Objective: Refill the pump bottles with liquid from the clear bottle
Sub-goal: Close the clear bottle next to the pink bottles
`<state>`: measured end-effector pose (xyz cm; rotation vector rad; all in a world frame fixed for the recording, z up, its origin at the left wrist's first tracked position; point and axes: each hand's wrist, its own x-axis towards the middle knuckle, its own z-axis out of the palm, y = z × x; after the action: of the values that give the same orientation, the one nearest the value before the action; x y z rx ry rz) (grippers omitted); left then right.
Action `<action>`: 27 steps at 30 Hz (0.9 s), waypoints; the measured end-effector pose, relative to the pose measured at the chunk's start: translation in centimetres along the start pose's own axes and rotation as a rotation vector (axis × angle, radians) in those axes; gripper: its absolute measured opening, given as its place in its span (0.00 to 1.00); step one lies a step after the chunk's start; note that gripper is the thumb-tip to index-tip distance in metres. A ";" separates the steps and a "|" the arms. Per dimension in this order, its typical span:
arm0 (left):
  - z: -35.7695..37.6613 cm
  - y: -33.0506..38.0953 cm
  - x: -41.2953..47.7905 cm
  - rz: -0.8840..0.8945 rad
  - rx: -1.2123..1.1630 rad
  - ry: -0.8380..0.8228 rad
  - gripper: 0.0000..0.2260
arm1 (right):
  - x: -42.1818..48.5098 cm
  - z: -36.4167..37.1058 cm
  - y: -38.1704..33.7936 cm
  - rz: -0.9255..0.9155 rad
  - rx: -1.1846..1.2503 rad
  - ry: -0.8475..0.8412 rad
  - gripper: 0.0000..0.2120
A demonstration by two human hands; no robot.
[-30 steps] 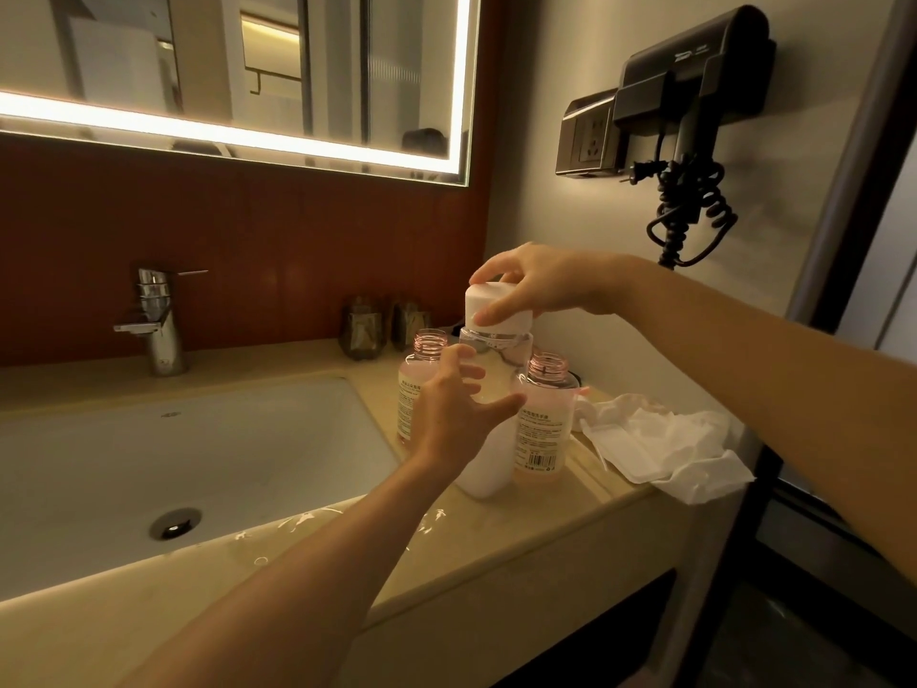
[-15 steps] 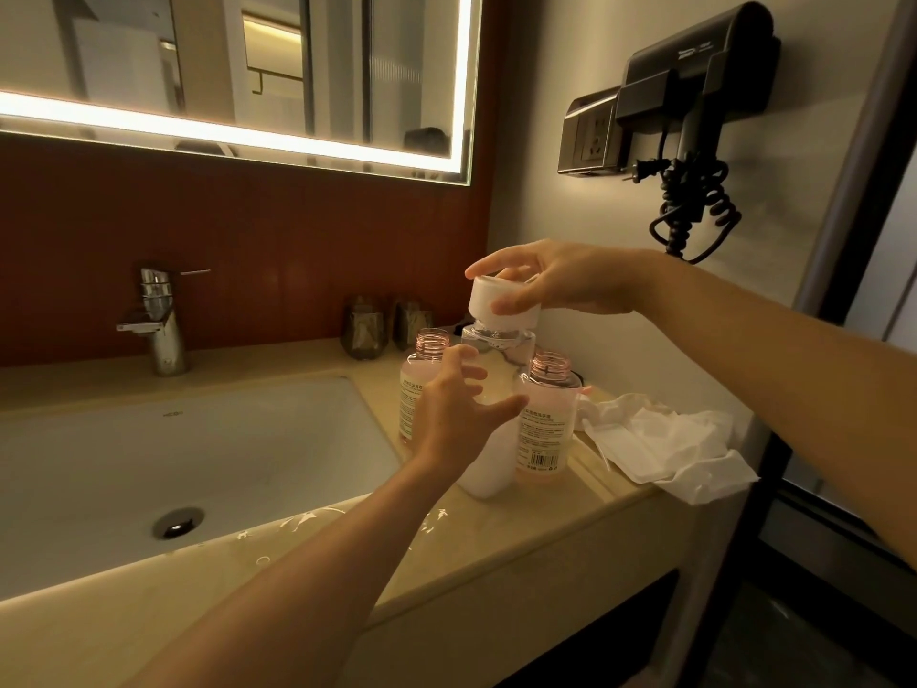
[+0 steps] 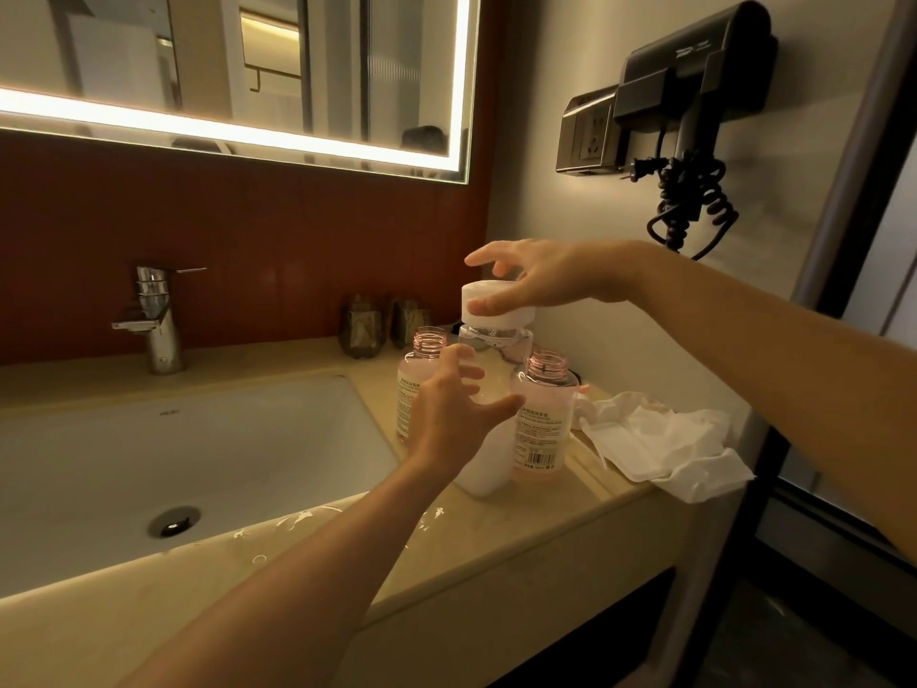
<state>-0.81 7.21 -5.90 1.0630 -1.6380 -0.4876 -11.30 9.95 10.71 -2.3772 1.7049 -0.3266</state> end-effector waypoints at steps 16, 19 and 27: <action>-0.2 0.1 -0.2 0.002 -0.003 -0.013 0.32 | 0.5 0.4 0.2 -0.024 -0.027 0.123 0.26; -0.2 0.2 -0.3 0.003 0.001 -0.012 0.32 | 0.9 1.1 0.1 0.023 -0.203 0.204 0.29; -0.1 0.2 -0.3 -0.002 0.010 -0.007 0.32 | 0.1 -0.2 -0.4 0.003 -0.068 0.044 0.28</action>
<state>-0.76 7.57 -5.84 1.0714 -1.6475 -0.4850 -10.99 9.97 11.00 -2.4330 1.7660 -0.3279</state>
